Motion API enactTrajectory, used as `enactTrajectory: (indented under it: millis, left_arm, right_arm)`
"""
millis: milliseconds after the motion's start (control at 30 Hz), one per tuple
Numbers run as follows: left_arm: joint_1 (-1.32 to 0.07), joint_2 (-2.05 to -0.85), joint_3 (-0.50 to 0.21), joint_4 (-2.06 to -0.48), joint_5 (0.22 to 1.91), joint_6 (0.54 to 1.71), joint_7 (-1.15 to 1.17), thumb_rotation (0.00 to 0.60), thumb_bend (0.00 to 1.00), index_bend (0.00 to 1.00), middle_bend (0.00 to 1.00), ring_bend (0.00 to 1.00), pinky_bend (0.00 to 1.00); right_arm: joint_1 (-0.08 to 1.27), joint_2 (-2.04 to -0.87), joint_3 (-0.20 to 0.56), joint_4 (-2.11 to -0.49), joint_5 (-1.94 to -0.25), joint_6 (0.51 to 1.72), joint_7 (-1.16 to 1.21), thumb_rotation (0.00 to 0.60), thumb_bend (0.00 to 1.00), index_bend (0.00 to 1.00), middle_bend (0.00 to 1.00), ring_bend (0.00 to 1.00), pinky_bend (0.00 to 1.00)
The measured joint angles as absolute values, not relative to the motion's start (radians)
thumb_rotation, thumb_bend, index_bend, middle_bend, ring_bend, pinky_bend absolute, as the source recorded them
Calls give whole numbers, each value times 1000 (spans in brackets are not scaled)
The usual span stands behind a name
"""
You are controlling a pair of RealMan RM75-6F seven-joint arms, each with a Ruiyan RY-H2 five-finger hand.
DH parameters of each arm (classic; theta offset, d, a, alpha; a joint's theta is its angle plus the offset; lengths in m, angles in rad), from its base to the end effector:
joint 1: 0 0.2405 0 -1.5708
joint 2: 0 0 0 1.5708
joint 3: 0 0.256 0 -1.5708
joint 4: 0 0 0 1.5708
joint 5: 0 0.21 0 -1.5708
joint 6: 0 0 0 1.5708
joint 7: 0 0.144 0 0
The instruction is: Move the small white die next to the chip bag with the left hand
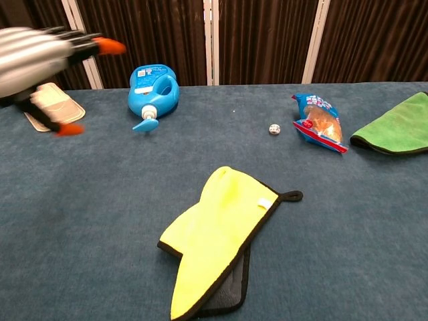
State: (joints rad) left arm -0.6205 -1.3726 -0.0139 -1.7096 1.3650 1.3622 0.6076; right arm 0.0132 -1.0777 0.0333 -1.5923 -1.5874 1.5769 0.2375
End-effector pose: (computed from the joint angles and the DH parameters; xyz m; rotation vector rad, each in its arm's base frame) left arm -0.1567 0.2856 0.0551 -1.7958 -0.4593 -0.9414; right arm -0.3140 -0.1550 0.1786 1.3182 -0.9912 1.0805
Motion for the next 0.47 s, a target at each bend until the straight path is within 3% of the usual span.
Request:
enactTrajectory:
  millis: [200,467]
  left_arm:
    - [-377,-1355,117,-1729,1446,1604,584,600,186,0,0,0,0]
    - [-200,-1310,191,-1700,1493,1721,502,600,184,0,0,0,0]
  right_arm:
    - [14,-1086,27,-1597,-1600,1576,205,600,94,23,0,0,0]
    - [16,-1106,16,-1603,-1631,1580,151,600,95,23,0,0,0]
